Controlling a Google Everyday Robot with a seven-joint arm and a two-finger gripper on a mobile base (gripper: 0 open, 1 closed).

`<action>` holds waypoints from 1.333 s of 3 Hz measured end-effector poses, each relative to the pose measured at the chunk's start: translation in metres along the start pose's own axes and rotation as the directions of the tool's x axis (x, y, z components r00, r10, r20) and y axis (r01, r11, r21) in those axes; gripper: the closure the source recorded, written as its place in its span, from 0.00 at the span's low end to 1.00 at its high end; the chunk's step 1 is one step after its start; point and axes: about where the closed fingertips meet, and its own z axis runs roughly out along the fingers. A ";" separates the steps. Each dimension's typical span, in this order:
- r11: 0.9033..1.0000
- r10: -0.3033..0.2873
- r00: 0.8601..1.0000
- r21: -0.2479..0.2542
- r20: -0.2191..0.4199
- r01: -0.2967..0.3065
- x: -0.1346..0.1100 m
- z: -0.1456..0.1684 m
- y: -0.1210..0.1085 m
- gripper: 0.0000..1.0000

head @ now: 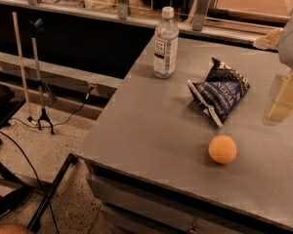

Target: Pick blue chip bag

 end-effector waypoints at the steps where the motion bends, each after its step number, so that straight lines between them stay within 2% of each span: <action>1: 0.992 -0.111 0.990 0.069 0.091 0.105 0.004 0.014 -0.015 0.00; 2: 0.959 -0.265 0.955 0.144 0.134 0.246 -0.001 0.027 -0.031 0.00; 3: 0.896 -0.435 0.891 0.163 0.127 0.414 -0.009 0.056 -0.041 0.00; 4: 0.874 -0.481 0.868 0.147 0.124 0.464 -0.010 0.077 -0.047 0.00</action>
Offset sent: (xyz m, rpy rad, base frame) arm 0.0571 0.0062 -0.0198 -0.0166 -0.3495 0.5604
